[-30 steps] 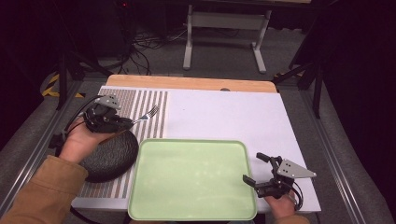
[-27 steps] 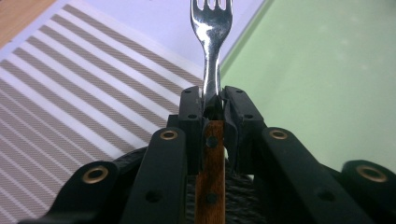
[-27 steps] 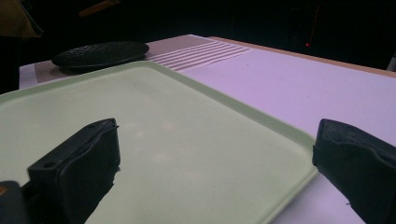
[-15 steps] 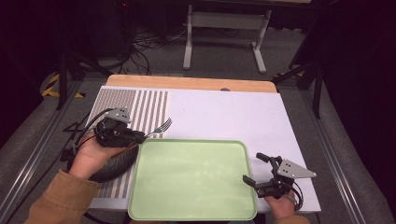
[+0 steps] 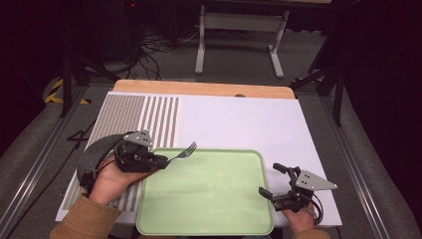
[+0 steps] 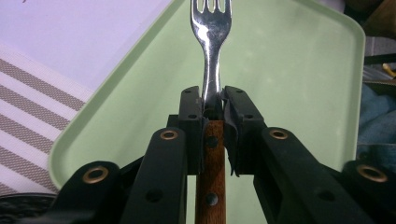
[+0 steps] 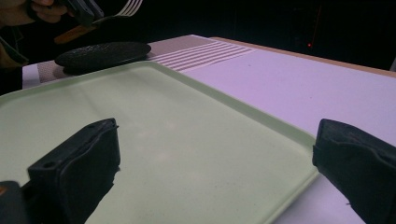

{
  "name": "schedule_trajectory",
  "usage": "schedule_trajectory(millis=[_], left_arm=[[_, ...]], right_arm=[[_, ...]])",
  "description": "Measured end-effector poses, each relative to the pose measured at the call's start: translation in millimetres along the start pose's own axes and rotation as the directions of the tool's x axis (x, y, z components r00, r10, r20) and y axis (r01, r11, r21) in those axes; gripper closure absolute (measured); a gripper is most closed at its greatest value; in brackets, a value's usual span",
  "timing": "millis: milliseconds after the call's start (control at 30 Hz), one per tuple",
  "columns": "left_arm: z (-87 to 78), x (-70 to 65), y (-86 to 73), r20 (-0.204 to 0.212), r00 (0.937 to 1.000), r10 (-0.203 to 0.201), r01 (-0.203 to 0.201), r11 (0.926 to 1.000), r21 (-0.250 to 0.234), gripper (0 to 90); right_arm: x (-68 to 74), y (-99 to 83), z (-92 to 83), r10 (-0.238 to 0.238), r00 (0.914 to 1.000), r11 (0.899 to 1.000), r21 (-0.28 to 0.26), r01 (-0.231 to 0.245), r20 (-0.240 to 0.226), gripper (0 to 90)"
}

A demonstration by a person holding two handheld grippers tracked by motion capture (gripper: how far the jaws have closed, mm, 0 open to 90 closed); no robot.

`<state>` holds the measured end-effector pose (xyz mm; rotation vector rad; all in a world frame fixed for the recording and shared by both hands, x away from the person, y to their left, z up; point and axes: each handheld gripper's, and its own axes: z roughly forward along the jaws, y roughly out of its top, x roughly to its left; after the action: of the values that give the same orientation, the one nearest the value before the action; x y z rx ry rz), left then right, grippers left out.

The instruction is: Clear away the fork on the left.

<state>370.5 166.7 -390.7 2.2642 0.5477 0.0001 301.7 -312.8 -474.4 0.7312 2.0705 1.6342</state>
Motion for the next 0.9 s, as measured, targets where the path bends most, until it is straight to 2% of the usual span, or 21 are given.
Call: schedule_trajectory(millis=[100, 133, 333, 900], left_arm=[[3.3, -2.9, -3.5, 0.015, 0.9998, -0.01, 0.011, 0.9998, -0.019, 78.6], [6.2, -4.9, -4.3, 0.017, 0.9998, -0.006, 0.006, 1.0, -0.006, 78.6], [14.9, -6.9, -6.6, 0.043, 0.9989, -0.018, 0.018, 0.9998, 0.001, 78.6], [47.4, -16.3, -10.7, 0.103, 0.9944, -0.023, 0.017, 0.9985, 0.052, 78.5]], right_arm=[[0.2, 0.0, 0.1, 0.0, 1.0, 1.0, 0.001, 0.0, 0.001, 1.5], [0.2, -0.1, 0.2, 0.0, 1.0, 1.0, 0.002, 0.0, 0.001, 1.5], [0.8, -0.1, 0.7, -0.003, 1.0, 1.0, 0.007, 0.003, -0.001, 1.6], [1.6, -0.2, 1.1, -0.007, 1.0, 1.0, 0.012, 0.007, -0.002, 1.7]])
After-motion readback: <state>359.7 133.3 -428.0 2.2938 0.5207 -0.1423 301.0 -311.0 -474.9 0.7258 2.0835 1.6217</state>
